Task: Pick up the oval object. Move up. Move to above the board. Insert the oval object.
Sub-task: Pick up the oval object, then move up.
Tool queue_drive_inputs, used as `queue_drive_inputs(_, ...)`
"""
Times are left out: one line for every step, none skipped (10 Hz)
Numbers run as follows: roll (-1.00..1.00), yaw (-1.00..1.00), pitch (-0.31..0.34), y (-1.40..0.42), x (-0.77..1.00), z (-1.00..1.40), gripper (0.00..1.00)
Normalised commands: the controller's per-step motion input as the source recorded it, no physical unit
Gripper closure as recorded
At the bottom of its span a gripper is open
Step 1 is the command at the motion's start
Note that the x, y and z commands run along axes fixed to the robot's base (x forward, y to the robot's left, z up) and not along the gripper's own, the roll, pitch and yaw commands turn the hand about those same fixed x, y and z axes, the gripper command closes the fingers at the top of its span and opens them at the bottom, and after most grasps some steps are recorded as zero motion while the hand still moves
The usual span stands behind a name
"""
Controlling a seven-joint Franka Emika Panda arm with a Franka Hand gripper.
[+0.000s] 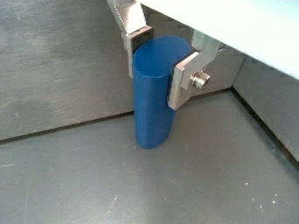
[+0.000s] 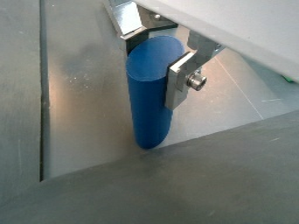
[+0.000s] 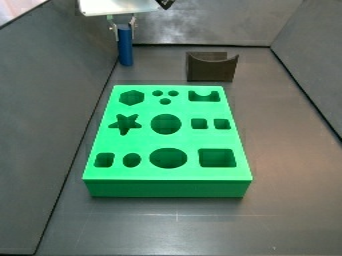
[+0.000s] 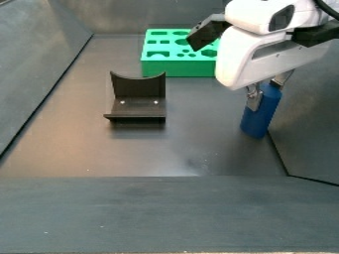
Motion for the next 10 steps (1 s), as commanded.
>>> queue_drive_inputs(0.0, 0.0, 0.0, 0.0, 0.0, 0.0, 1.0)
queue_drive_inputs(0.0, 0.0, 0.0, 0.0, 0.0, 0.0, 1.0)
queue_drive_inputs(0.0, 0.0, 0.0, 0.0, 0.0, 0.0, 1.0)
queue_drive_inputs(0.0, 0.0, 0.0, 0.0, 0.0, 0.0, 1.0)
queue_drive_inputs(0.0, 0.0, 0.0, 0.0, 0.0, 0.0, 1.0)
queue_drive_inputs(0.0, 0.0, 0.0, 0.0, 0.0, 0.0, 1.0)
queue_drive_inputs(0.0, 0.0, 0.0, 0.0, 0.0, 0.0, 1.0)
queue_drive_inputs(0.0, 0.0, 0.0, 0.0, 0.0, 0.0, 1.0)
queue_drive_inputs(0.0, 0.0, 0.0, 0.0, 0.0, 0.83, 1.0)
queue_drive_inputs(-0.01, -0.02, 0.017, 0.0, -0.04, 0.81, 1.0)
